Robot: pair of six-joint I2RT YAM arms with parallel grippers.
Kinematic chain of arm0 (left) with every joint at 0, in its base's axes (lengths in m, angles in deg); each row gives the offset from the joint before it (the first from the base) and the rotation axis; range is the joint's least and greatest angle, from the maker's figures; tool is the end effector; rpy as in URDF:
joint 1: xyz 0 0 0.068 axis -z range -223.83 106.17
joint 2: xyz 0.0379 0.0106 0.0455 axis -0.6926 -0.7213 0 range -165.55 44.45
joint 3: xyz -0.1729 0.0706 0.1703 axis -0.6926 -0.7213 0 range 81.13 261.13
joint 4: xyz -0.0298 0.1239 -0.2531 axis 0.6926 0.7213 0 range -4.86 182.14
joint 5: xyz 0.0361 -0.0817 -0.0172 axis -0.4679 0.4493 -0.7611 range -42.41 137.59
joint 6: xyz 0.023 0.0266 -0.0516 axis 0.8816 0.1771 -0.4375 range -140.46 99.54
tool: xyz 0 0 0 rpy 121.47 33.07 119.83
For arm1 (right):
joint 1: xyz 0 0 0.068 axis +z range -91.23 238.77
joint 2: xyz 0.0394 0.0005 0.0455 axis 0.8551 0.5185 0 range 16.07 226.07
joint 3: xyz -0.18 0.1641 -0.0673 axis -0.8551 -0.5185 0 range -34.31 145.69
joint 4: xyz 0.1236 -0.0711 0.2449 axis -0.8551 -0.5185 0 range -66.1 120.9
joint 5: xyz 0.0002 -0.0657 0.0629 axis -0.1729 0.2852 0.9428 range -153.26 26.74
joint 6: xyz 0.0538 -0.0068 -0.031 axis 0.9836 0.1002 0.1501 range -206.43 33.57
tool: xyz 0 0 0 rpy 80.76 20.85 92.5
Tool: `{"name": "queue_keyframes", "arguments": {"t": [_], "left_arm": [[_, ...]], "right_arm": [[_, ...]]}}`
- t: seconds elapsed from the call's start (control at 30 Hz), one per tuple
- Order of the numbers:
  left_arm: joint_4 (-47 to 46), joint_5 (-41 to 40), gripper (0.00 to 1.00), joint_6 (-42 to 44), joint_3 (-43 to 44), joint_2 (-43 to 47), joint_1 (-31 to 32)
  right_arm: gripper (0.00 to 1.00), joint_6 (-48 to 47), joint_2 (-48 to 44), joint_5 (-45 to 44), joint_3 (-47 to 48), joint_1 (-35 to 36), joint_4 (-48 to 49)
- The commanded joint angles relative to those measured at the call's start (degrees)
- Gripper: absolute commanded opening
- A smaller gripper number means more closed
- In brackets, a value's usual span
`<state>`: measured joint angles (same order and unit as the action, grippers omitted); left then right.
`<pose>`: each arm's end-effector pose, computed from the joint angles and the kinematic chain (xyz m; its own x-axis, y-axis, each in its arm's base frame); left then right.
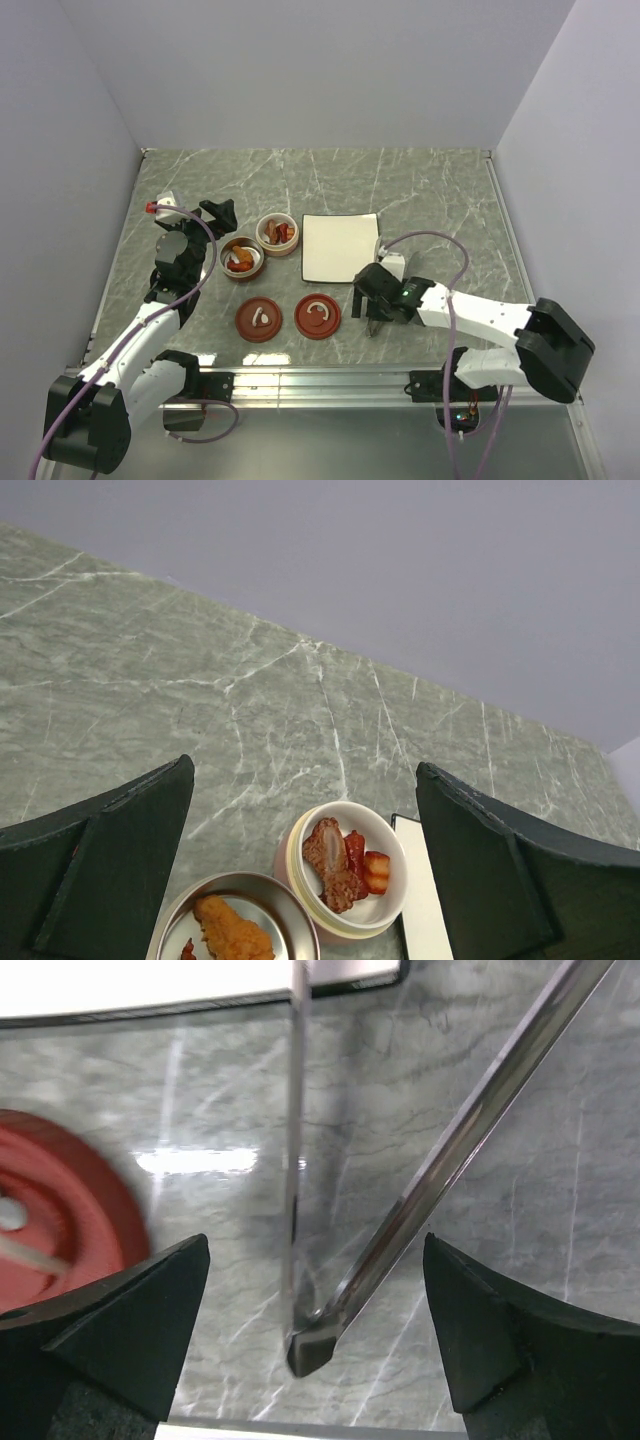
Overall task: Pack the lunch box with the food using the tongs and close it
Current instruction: Grab the clamp with the right arm
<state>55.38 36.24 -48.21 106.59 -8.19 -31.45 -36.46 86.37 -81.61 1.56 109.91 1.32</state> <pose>0.2550 -0.0465 0.2431 0.0303 -0.4741 -0.8799 0.0366 0.8803 -0.4730 0.1657 0.1818 0.1331 -0.8623 0.0881 -0.4987 0.0122 0.9881 0.1534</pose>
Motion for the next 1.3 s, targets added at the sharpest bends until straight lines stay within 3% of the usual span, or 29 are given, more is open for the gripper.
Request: {"name": "queue_keyframes", "arguments": {"t": [0.0,0.27,0.4,0.6,0.73,1.03,1.27], "left_arm": [[-2.67,1.07,0.99,-0.29,0.3,1.14,-0.34],[-2.94,0.98,0.99,-0.29,0.12,1.23,-0.43],[-2.94,0.98,1.0,-0.46,0.12,1.05,-0.43],[-3.02,1.07,0.99,-0.38,0.12,0.96,-0.43],[-3.03,1.07,0.99,-0.46,0.21,0.79,-0.43],[-2.85,1.07,0.99,-0.38,0.04,1.31,-0.43],[-2.67,0.98,0.99,-0.46,0.04,1.75,-0.51]], "right_arm": [[0.94,2.23,2.99,-0.64,0.6,0.28,0.67],[0.93,1.97,4.75,0.15,-1.59,-1.47,3.38],[0.76,1.62,7.04,-0.54,-1.69,-2.44,3.83],[0.4,2.23,7.31,-2.74,-0.9,-2.79,0.51],[0.31,2.67,3.02,-4.76,-0.28,-2.79,-3.1],[0.31,3.12,-6.31,-12.67,4.55,-2.8,-14.1],[0.34,-5.74,-4.3,-15.67,12.1,-8.23,-14.1]]}}
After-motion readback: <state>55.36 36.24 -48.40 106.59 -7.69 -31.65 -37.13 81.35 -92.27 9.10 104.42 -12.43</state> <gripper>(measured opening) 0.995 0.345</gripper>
